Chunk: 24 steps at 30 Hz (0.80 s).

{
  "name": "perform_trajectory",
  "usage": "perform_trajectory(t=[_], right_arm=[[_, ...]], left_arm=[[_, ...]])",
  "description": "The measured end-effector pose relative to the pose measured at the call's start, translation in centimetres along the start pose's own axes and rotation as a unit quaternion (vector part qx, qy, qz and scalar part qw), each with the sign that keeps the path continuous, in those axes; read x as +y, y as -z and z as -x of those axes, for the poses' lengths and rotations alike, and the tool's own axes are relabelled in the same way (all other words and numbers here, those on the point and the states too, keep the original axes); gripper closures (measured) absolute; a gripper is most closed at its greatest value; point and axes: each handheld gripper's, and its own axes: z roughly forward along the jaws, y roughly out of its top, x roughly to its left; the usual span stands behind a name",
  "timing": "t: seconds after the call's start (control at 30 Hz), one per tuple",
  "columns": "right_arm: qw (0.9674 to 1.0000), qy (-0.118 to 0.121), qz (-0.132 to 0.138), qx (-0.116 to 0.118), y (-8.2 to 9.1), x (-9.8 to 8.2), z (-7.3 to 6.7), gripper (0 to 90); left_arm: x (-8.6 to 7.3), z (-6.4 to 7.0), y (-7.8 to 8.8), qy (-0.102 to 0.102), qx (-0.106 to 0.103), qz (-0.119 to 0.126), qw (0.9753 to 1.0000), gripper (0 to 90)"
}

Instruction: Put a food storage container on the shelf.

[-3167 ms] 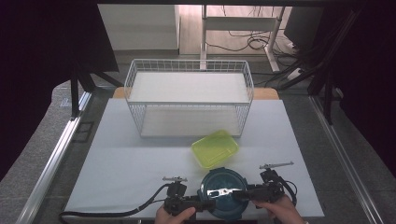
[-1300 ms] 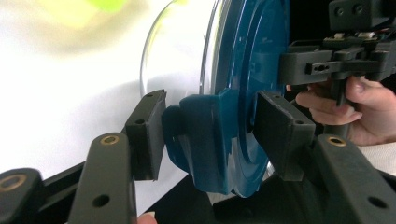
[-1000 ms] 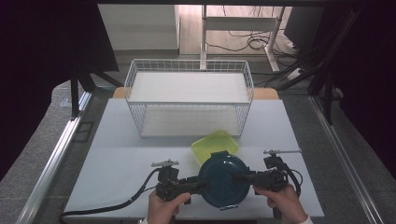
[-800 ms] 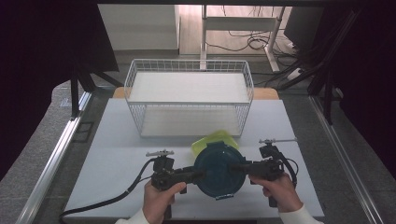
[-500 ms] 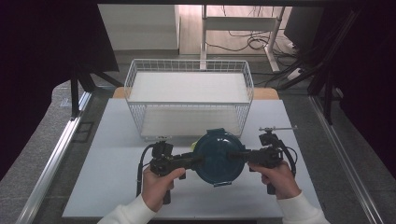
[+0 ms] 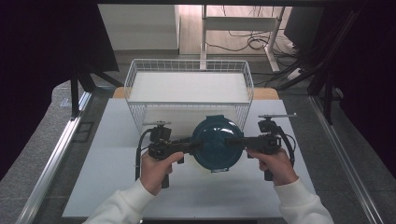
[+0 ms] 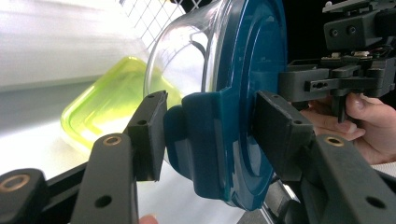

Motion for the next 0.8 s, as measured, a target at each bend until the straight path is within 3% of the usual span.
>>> perform_trajectory(t=[0.57, 0.8], right_arm=[[0.9998, 0.015, 0.003, -0.009, -0.5, 4.5, -2.3, 28.4], [0.9997, 0.018, 0.005, -0.014, -1.0, 6.8, -3.1, 28.4]], left_arm=[[4.1, -0.8, 1.8, -0.005, -0.007, 0.017, 0.9998, 46.2], [6.4, -1.7, 2.2, -0.002, -0.015, 0.022, 0.9996, 46.2]])
